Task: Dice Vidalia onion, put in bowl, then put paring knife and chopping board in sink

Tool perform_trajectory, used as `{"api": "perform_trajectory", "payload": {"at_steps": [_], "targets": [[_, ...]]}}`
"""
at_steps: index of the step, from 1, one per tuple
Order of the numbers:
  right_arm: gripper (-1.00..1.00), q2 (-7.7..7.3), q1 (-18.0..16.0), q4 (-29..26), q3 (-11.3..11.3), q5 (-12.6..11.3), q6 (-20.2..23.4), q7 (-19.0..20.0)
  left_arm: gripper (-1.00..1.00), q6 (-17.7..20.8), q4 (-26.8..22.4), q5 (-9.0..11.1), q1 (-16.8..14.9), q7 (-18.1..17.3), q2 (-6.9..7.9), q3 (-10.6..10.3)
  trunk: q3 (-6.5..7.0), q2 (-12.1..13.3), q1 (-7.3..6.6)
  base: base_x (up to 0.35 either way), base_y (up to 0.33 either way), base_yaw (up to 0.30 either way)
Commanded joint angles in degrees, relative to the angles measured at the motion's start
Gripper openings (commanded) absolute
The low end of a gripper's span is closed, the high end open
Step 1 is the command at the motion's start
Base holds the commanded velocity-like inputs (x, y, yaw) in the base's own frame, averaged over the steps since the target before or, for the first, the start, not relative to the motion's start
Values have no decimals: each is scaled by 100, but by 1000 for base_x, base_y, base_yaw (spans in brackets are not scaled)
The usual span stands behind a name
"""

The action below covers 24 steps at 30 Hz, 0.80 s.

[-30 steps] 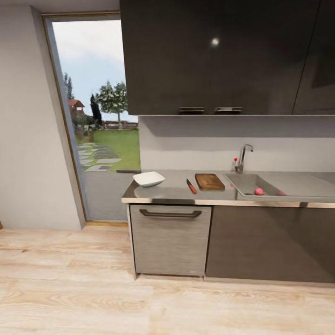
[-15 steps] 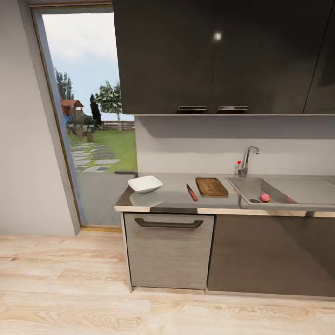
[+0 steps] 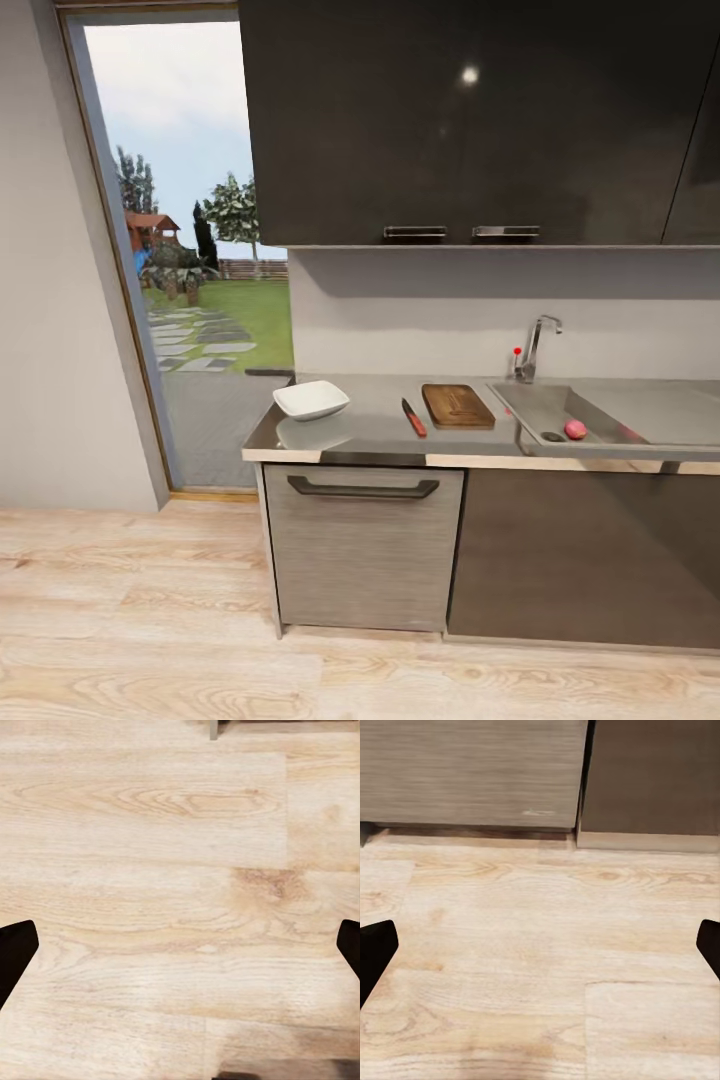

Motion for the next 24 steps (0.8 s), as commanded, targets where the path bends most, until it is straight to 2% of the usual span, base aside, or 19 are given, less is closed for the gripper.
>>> {"api": "perform_trajectory", "payload": {"at_steps": [1, 21, 24], "targets": [[100, 0, -2, 2, 4, 3, -16, -2, 100, -11, -4, -2, 0, 11, -1, 3, -5, -3, 0, 0, 0, 0], [100, -1, -2, -20, -18, -2, 17, -10, 100, -11, 18, 6, 0, 11, -1, 3, -5, -3, 0, 0, 0, 0], [100, 0, -2, -192, -33, 7, 73, -155, 100, -11, 50, 5, 0, 11, -4, 3, -5, -3, 0, 0, 0, 0]]}}
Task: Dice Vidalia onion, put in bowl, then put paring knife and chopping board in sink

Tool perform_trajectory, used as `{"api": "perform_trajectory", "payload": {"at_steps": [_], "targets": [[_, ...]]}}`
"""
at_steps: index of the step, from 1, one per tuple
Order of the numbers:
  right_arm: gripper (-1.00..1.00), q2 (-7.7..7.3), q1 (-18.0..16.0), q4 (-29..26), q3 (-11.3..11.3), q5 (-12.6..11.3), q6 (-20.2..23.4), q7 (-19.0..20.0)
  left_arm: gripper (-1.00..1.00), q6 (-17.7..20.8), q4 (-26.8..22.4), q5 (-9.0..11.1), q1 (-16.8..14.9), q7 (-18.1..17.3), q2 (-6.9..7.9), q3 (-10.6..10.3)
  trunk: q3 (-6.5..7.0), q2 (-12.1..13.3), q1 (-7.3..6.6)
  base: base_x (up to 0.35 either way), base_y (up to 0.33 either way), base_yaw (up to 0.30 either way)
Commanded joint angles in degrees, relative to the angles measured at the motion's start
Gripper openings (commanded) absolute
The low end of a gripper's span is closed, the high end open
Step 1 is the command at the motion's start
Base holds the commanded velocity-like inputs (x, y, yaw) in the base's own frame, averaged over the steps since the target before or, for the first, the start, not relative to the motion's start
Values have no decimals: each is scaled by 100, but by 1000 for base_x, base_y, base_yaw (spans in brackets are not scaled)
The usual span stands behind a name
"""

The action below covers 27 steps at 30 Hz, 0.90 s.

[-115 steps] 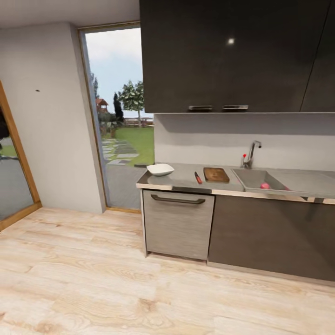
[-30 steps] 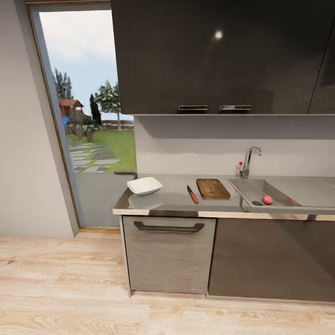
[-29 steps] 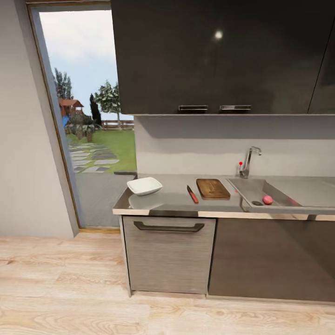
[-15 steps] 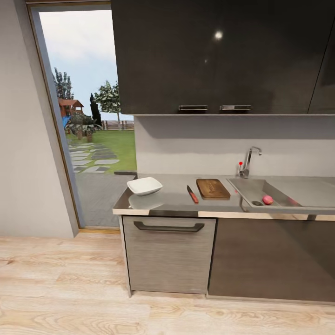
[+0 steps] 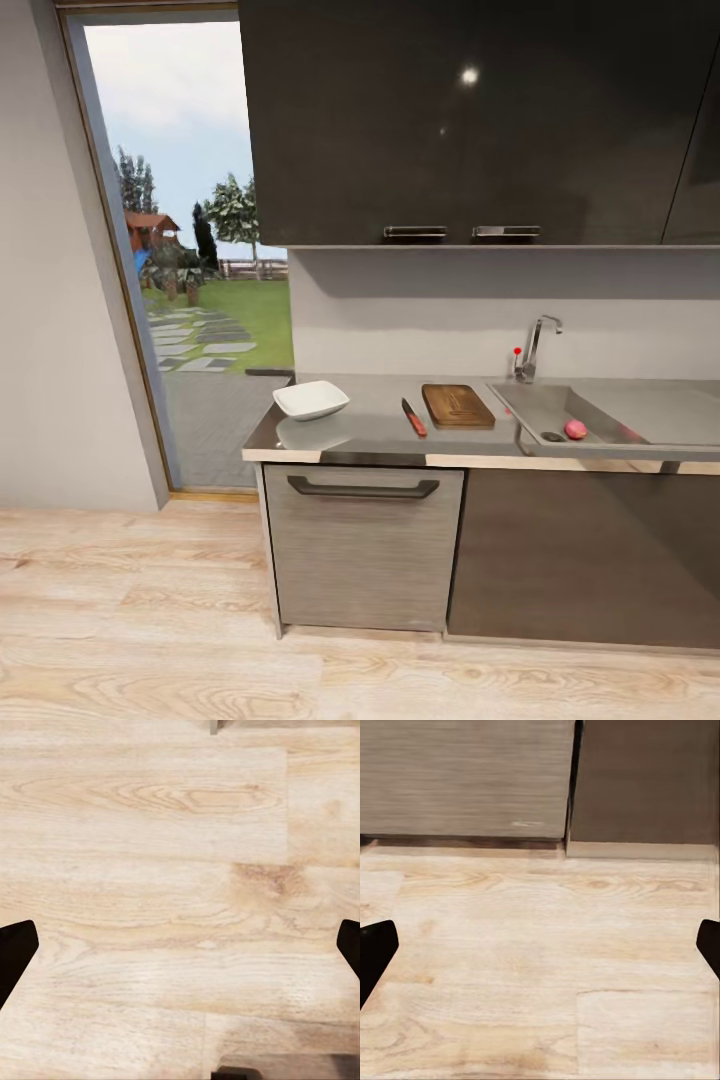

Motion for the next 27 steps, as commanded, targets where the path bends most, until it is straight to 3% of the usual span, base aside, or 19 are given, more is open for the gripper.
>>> {"api": "perform_trajectory", "payload": {"at_steps": [1, 2, 6, 12, 15, 20, 22, 27], "targets": [[100, 4, -2, -144, 2, 7, 51, -160, 100, -11, 2, -4, 0, 10, -1, 3, -6, -3, 0, 0, 0, 0], [100, 10, -2, -428, 3, 4, 254, -435, 100, -11, 7, -5, 0, 10, -2, 3, -6, -3, 0, 0, 0, 0], [100, 59, -2, -1247, 10, -5, 1072, -911, 100, -11, 12, -8, 0, 10, -5, 3, -6, -3, 0, 0, 0, 0], [100, 141, -2, -2286, 15, 0, 1957, -1061, 100, -11, 19, -9, 0, 10, -27, -8, -6, -3, 0, 0, 0, 0], [100, 163, -2, -3257, 80, 23, 2777, -1228, 100, -11, 21, -9, 0, 10, -38, -8, -6, -3, 0, 0, 0, 0], [100, 207, -5, -4388, 351, 337, 3933, -1620, 100, -11, 22, -9, 0, 10, -40, -12, -6, -3, 0, 0, 0, 0], [100, 330, -43, -4787, 431, 451, 4249, -1768, 100, -11, 22, -9, 0, 10, -41, -14, -6, -3, 0, 0, 0, 0], [100, 576, -300, -5197, 480, 743, 4740, -1934, 100, -11, 22, -9, 0, 10, -41, -14, -6, -3, 0, 0, 0, 0]]}}
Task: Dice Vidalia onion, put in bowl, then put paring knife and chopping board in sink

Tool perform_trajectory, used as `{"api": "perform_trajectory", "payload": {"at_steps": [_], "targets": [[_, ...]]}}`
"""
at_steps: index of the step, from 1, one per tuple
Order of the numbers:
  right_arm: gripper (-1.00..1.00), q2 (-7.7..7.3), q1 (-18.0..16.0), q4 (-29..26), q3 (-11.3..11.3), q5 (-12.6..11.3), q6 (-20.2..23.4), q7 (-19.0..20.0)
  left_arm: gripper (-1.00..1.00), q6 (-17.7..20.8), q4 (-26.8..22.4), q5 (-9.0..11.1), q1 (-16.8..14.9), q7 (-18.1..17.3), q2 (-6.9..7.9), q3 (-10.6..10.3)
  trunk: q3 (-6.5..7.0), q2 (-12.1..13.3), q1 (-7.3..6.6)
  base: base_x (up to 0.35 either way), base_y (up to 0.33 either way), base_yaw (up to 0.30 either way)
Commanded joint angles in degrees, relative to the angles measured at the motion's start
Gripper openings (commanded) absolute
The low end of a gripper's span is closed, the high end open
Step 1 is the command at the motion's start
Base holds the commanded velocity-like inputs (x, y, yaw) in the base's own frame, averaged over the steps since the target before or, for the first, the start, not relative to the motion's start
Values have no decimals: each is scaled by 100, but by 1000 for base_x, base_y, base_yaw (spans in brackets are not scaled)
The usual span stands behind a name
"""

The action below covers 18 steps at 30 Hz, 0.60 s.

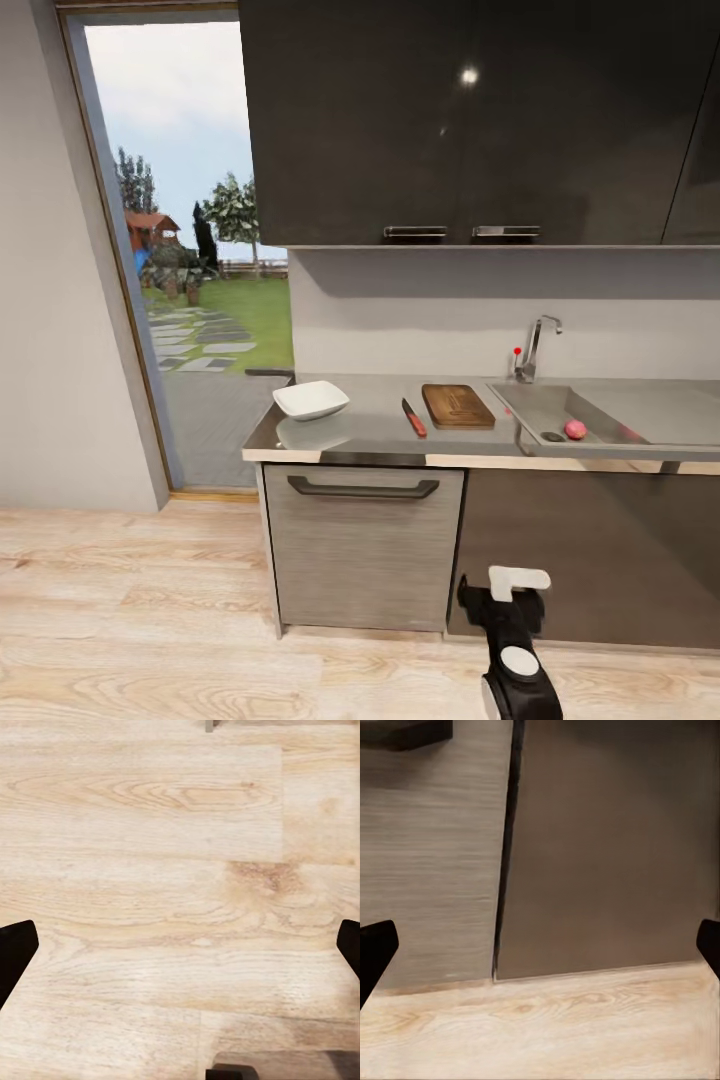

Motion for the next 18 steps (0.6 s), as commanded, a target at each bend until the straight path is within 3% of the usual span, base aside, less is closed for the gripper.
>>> {"api": "perform_trajectory", "payload": {"at_steps": [1, 4, 5, 7, 12, 18], "targets": [[100, 75, -137, -55, 12, 186, 238, -30, 100, -11, -4, -2, 0, 12, 0, 1, -6, -3, 0, 0, 0, 0], [100, 286, -508, -114, 19, 493, 679, -60, 100, -11, -2, -1, 0, 12, 0, 1, -6, -3, 0, 0, 0, 0], [100, 286, -887, -140, 21, 744, 974, -80, 100, -11, 30, 0, 0, 12, 0, 3, -6, -3, 0, 0, 0, 0], [100, 286, -1132, -146, 22, 876, 1127, -104, 100, -11, 59, -1, 0, 12, 0, 6, -6, -3, 0, 0, 0, 0], [100, 286, -1772, -151, 22, 1040, 1694, -164, 100, -11, 105, -2, 0, 8, 0, 9, -6, -3, 0, 0, 0, 0], [100, 286, -2910, -103, 22, 1062, 2435, -163, 100, -11, 118, 6, 0, 4, -5, 10, -6, -3, 0, 0, 0, 0]]}}
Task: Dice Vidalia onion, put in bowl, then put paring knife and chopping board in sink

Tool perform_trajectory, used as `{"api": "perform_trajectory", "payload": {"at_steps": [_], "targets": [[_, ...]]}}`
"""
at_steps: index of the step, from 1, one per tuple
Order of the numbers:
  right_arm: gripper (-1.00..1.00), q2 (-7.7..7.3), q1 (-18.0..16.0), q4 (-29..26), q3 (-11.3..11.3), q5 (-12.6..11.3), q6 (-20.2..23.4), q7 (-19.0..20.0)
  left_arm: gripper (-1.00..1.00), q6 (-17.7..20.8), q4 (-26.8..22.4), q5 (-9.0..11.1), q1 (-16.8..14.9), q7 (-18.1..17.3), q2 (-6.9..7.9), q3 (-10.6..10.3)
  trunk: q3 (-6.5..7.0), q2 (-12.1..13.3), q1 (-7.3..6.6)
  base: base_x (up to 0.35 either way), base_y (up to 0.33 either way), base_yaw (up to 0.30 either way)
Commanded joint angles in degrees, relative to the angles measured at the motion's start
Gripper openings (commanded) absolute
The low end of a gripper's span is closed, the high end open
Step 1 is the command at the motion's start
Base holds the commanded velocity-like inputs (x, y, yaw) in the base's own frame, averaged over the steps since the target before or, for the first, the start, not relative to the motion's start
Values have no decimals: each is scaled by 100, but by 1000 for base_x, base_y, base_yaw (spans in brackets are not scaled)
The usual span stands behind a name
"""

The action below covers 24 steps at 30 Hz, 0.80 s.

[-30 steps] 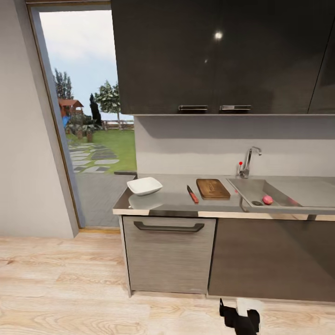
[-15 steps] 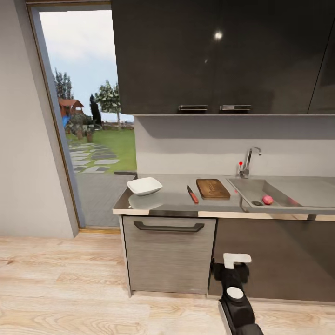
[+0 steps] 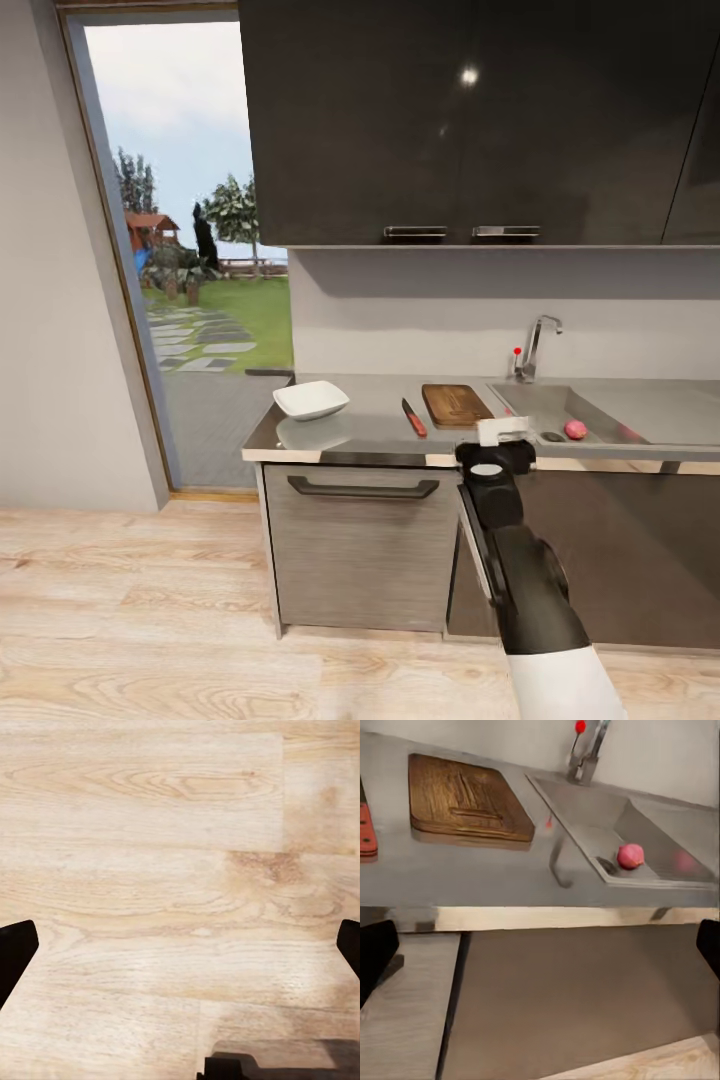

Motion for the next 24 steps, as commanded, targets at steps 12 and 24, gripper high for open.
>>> {"api": "perform_trajectory", "payload": {"at_steps": [12, 24], "targets": [[100, 0, -1887, 1540, -19, -31, 459, 1, 100, 29, 426, 0, 0, -15, -45, -27, -7, -4, 0, 71, 0, 0], [100, 0, -2406, 2399, -63, -1271, 419, 4, 100, -11, 1468, 25, 0, -21, -16, -24, 29, 77, -44, 46, 0, 0]]}}
